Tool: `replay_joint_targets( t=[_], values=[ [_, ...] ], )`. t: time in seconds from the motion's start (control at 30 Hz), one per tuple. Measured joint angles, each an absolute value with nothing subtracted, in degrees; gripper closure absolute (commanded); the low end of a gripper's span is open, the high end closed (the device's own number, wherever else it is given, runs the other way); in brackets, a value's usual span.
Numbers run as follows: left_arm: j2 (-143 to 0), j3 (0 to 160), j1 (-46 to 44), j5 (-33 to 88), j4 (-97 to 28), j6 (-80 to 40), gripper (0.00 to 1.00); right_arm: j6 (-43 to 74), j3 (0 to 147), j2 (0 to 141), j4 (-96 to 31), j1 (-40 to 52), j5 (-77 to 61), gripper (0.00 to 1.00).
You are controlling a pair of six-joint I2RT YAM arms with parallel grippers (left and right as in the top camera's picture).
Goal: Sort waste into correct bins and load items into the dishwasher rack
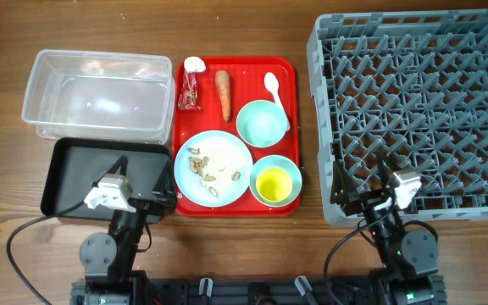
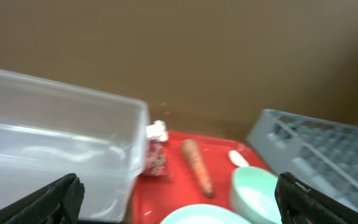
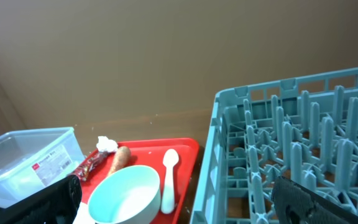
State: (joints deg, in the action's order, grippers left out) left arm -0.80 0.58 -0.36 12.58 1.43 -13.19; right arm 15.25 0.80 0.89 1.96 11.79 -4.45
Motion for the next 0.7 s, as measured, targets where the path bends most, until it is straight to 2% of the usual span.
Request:
replay_joint_targets(
  t=[0.17,0.3,0.47,0.7],
  values=[
    [-0.8,0.6,-0.4,16.5,5.8,-16.3,0.00,12.6,8.8,2.6,1.1,11.8,-5.0,0.00],
    [-1.1,3.2,-0.4,17.5,4.5,-17.6,0.00,9.3,21.3,10.1,-3.2,11.8,-5.1,0.00],
    [-7.9,14.9,-0.3,17.5,-5.8,-19.2,0.00,8.0,37.4,28.3,-15.8,11.8,-5.1,0.00],
    [-30.4,39.3,-0.4,20.3,-23.4,-21.2,0.00,7.4,65.5,58.2,-42.6,11.8,-8.2,0.00]
  ],
)
